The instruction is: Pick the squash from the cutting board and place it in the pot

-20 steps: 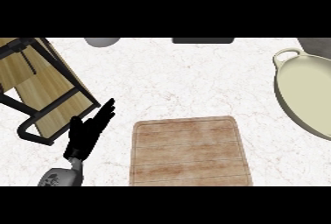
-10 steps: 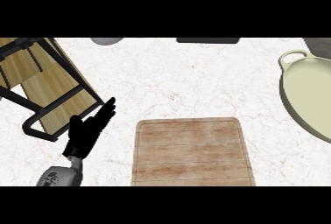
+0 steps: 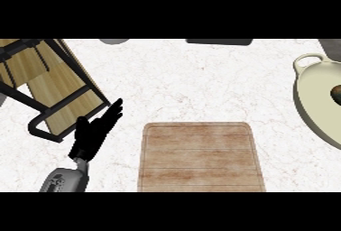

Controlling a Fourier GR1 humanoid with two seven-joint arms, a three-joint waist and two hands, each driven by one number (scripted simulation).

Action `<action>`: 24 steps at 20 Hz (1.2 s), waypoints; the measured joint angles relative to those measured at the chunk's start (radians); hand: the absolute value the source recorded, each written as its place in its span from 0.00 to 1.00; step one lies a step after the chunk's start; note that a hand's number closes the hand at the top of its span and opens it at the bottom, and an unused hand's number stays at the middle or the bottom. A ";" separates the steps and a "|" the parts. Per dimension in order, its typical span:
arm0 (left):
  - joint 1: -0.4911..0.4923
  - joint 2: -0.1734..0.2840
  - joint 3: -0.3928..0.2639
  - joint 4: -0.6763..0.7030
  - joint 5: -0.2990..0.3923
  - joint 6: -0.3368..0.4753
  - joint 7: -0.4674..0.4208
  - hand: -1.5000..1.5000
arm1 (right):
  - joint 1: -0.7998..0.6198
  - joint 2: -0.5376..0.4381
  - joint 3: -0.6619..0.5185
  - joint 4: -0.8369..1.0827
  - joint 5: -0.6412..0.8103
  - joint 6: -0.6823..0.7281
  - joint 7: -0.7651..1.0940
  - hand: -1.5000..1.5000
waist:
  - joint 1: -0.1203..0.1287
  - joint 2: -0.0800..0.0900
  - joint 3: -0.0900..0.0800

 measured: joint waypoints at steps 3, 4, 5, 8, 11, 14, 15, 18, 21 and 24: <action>-0.009 0.002 0.000 0.011 -0.005 -0.004 -0.007 0.50 | -0.069 0.055 0.044 0.078 0.057 0.078 0.065 1.00 | 0.005 0.002 0.000; -0.012 -0.004 -0.005 0.012 -0.009 -0.001 -0.002 0.50 | -0.086 0.076 0.053 0.101 0.064 0.116 0.093 1.00 | 0.007 0.003 0.000; -0.006 -0.003 -0.005 0.014 -0.009 -0.003 -0.009 0.50 | -0.099 0.090 0.062 0.122 0.070 0.157 0.122 1.00 | 0.006 0.002 0.000; -0.005 -0.006 -0.004 0.025 -0.014 -0.001 -0.020 0.50 | -0.144 0.143 0.071 0.208 0.080 0.248 0.196 0.00 | 0.007 0.004 0.001; 0.004 -0.004 0.000 0.012 -0.006 -0.009 -0.014 0.50 | -0.204 0.202 0.069 0.290 0.099 0.303 0.216 0.00 | 0.004 0.003 0.002; 0.006 -0.004 0.004 0.008 -0.009 -0.002 -0.012 0.50 | -0.235 0.244 0.016 0.320 0.067 0.256 0.163 0.00 | -0.005 0.002 0.003; 0.009 -0.003 0.008 0.011 -0.007 -0.003 -0.016 0.50 | -0.240 0.250 -0.010 0.318 0.047 0.228 0.137 0.00 | -0.009 0.001 0.003; 0.009 -0.007 0.009 0.008 -0.008 0.004 -0.009 0.50 | -0.263 0.271 -0.103 0.309 -0.028 0.127 0.066 0.00 | -0.017 -0.001 0.005; 0.014 -0.003 0.016 0.007 -0.003 0.002 -0.013 0.50 | -0.285 0.270 -0.210 0.300 -0.115 0.042 -0.005 0.00 | -0.024 -0.002 0.005; 0.032 0.006 0.022 0.000 0.001 -0.006 -0.020 0.50 | -0.288 0.252 -0.314 0.306 -0.196 -0.036 -0.067 0.00 | -0.028 -0.004 0.004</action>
